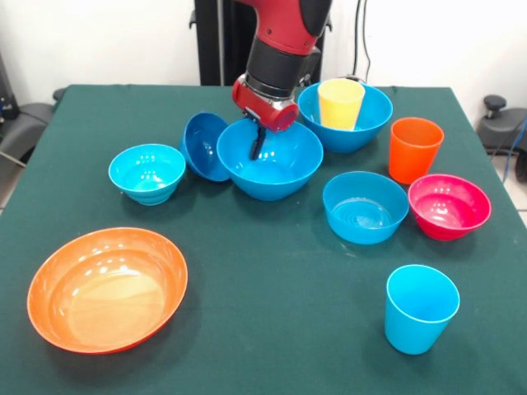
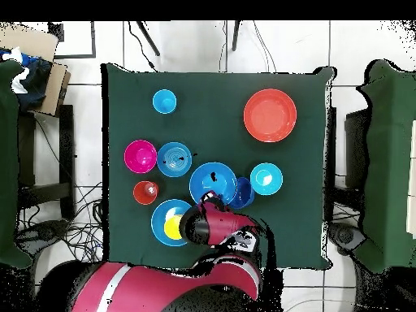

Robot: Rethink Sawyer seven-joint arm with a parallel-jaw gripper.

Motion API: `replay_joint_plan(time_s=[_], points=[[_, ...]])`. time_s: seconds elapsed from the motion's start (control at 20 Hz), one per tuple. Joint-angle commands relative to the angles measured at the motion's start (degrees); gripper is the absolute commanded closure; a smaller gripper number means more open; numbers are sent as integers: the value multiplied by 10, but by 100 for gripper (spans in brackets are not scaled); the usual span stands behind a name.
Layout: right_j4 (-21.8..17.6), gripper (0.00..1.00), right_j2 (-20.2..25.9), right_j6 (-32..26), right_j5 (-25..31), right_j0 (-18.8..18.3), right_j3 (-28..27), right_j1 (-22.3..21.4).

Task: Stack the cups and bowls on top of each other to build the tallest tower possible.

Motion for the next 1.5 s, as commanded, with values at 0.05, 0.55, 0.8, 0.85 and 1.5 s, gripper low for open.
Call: replay_joint_plan(time_s=[0.05,0.55,0.8,0.85,1.5], points=[[17,100,58,40,24,0,-44,18],[-2,100,71,16,120,-16,27,-97],[-4,100,70,20,118,-15,30,-100],[-5,100,71,21,118,-16,30,-100],[-11,100,73,19,122,-18,33,-105]])
